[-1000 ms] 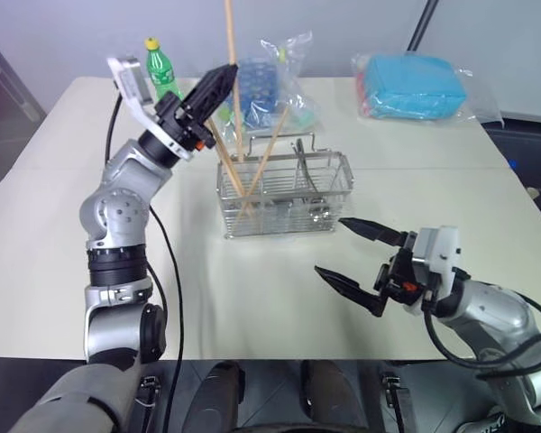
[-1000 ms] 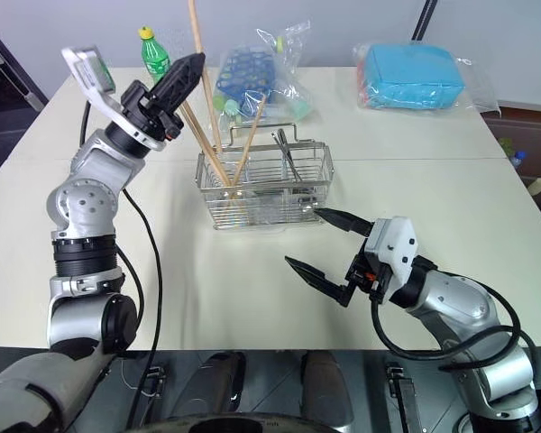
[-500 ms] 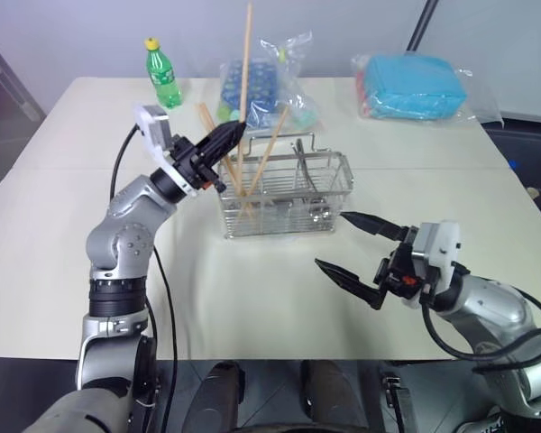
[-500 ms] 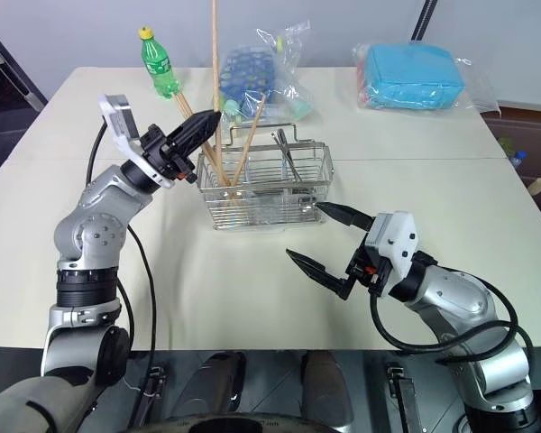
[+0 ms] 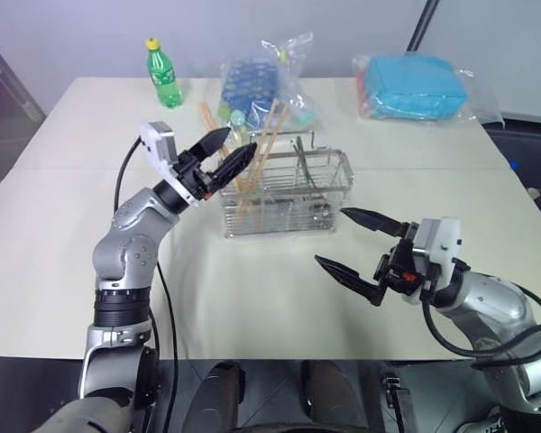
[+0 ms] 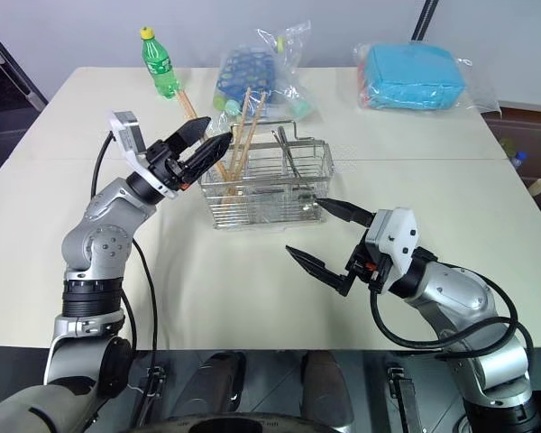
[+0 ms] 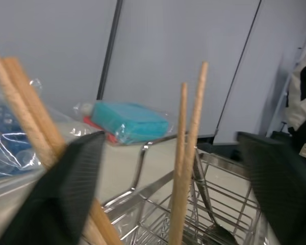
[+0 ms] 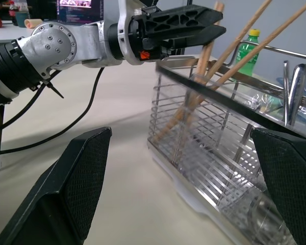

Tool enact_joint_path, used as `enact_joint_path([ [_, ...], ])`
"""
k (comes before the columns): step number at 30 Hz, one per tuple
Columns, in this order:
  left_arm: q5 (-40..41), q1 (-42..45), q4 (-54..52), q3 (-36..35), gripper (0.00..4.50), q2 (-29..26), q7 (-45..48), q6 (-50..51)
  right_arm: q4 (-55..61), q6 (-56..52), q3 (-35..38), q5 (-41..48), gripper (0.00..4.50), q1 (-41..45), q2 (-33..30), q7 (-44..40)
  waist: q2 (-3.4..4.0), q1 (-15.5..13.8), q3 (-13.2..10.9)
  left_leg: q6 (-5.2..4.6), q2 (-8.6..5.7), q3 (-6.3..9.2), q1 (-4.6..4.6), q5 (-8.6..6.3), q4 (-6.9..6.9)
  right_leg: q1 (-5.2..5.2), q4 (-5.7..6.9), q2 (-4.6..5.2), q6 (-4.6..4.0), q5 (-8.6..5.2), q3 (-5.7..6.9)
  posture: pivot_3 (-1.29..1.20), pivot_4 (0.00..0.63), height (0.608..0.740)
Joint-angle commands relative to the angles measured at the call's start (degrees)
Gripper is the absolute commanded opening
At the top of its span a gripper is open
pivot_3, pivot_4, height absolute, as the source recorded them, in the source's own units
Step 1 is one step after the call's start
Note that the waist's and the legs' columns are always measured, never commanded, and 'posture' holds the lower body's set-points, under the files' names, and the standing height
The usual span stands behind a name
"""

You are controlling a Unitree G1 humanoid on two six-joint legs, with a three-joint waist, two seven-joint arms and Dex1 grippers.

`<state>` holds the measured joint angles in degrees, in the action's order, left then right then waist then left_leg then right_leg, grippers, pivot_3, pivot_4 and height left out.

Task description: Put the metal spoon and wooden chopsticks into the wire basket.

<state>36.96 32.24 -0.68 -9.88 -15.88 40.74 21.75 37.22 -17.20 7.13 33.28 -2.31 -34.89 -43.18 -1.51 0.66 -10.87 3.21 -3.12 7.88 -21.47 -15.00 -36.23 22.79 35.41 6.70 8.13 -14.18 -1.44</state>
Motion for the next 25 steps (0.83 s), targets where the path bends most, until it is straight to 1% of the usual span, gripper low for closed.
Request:
enact_joint_path([
  [1, 0.58, 0.87, -2.71, -1.06, 4.43, -0.26, -1.58, -0.6, 0.2, 0.99, 0.22, -0.14, 4.5, 0.39, -0.03, -0.28, 0.0, -0.03, 0.0, 0.0, 0.0, 0.0, 0.0, 0.0, 0.0, 0.0, 0.0, 0.0, 0.0, 0.0, 0.0, 0.0, 0.15, 0.74],
  [6, 1.78, 0.95, -5.8, -1.95, 4.43, -0.15, -4.26, 0.01, -0.32, 1.14, -0.14, -0.38, 4.5, 0.65, 0.23, -0.54, 0.0, -0.04, 0.0, 0.0, 0.0, 0.01, -0.01, 0.0, 0.0, 0.0, 0.0, 0.0, 0.0, 0.0, 0.0, 0.0, 0.15, 0.74],
  [14, 8.32, 0.39, -13.24, -3.37, 4.43, -1.62, -7.09, 5.47, -1.59, 1.81, -0.52, -0.77, 4.5, 1.09, 0.24, -1.66, 0.0, -0.01, 0.0, 0.0, 0.0, 0.01, -0.01, 0.0, 0.0, 0.0, 0.0, 0.0, 0.0, 0.0, 0.0, 0.0, 0.15, 0.74],
  [19, 10.61, -0.09, -16.94, -7.36, 4.43, -4.93, -12.48, 8.03, -2.33, 2.4, -0.46, -1.0, 4.5, 0.97, 0.28, -2.17, 0.01, 0.08, 0.0, 0.0, 0.0, 0.01, 0.0, 0.0, 0.0, 0.01, 0.0, 0.0, 0.0, 0.0, 0.0, 0.0, 0.15, 0.74],
  [25, 11.95, -4.46, -20.77, -11.01, 4.43, -9.03, -15.84, 9.88, -4.75, 3.57, -0.79, -1.74, 4.5, 1.77, 0.57, -2.97, 0.01, -0.03, -0.01, 0.0, 0.0, 0.01, 0.01, 0.0, 0.01, -0.01, -0.02, 0.0, 0.0, 0.0, 0.0, 0.0, 0.15, 0.74],
])
